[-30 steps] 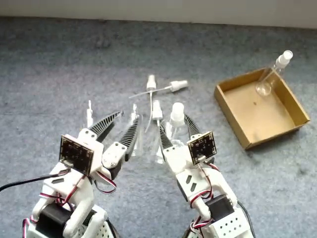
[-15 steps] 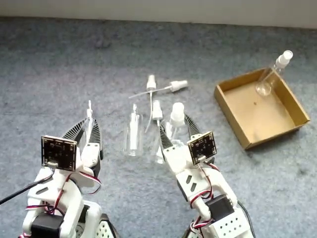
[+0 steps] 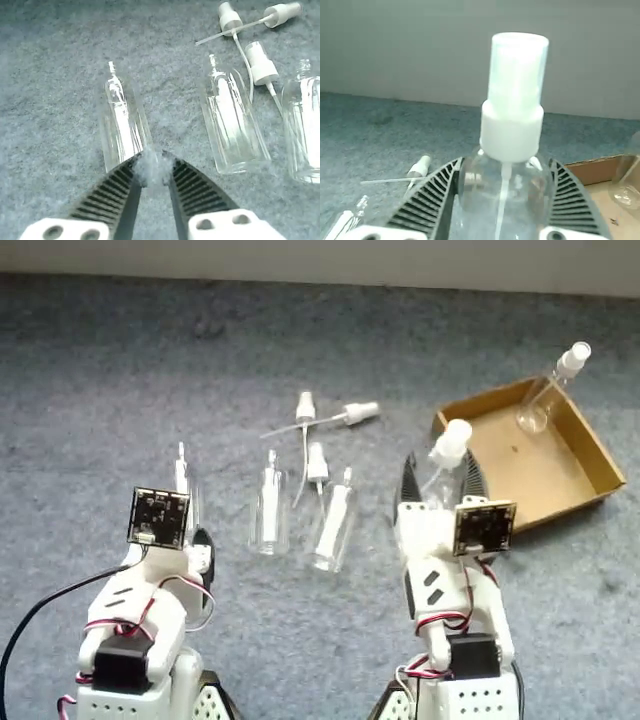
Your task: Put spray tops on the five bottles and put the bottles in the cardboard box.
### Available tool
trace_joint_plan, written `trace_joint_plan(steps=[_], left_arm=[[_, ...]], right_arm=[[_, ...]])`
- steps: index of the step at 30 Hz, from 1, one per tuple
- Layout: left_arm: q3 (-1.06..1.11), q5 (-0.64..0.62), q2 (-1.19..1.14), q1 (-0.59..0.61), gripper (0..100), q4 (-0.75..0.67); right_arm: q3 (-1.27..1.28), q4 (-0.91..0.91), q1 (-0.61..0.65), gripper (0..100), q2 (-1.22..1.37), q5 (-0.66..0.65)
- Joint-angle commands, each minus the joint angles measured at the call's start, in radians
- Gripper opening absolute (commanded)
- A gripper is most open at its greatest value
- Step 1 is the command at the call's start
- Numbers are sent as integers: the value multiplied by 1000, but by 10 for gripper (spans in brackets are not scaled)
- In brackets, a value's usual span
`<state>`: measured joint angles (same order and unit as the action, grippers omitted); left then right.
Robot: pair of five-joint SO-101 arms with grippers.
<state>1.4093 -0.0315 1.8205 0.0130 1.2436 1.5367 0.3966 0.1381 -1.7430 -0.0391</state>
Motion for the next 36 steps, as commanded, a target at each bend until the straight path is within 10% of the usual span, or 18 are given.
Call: trace_joint_plan(steps=[1, 18, 36], left_arm=[[42, 6, 8, 4, 5, 0], [119, 9, 8, 4, 5, -3], [124, 9, 8, 2, 5, -3]], right_arm=[[-108, -5, -93, 209, -4, -12], [-532, -10, -240, 209, 547, -8], [-619, -533, -249, 209, 1224, -11]])
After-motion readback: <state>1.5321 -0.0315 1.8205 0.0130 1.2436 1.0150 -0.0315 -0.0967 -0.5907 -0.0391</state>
